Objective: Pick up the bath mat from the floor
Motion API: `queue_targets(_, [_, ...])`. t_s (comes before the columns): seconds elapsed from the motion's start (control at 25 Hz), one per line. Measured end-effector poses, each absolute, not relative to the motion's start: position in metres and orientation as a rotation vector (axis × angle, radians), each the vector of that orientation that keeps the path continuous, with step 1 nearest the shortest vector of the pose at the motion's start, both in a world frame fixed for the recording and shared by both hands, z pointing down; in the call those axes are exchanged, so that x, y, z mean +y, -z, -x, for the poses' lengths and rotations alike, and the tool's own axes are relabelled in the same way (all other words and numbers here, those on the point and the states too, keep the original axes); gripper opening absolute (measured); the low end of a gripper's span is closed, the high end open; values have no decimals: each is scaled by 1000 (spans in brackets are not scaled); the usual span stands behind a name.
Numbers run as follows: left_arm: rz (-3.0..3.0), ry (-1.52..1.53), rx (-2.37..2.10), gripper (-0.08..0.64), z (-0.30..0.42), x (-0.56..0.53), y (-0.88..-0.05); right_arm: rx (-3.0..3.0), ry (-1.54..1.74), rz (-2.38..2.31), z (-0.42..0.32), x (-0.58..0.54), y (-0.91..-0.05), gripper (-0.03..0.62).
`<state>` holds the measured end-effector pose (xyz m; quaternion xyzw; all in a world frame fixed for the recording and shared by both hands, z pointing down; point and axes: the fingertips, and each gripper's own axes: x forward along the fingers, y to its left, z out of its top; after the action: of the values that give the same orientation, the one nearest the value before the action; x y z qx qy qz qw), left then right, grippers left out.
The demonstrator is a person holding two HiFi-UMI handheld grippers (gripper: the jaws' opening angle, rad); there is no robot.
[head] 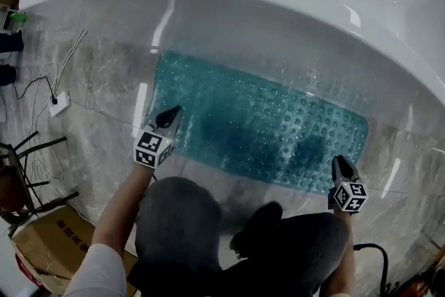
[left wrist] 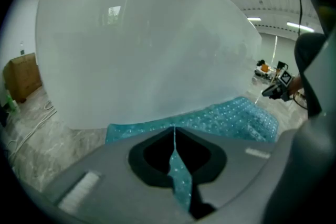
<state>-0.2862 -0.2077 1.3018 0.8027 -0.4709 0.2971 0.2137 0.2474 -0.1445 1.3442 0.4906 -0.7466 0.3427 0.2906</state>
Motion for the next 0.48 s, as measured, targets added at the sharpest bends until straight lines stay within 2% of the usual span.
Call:
queue_targets(0.24, [-2125,-961,-1396,40,335,-214,-1354,-1938,-918,-1278,-253,-142,-1387,91])
queue_targets(0.44, [-1903,-1087,-1456,182,401,-211,-1410,-1870,-912,-1285,-269,-131,-1415,123])
queue_targets(0.48, [-1854,-1107,-1447,245,411,-210,-1422,-1857,-914,-1301,-275,-129,-1418,130])
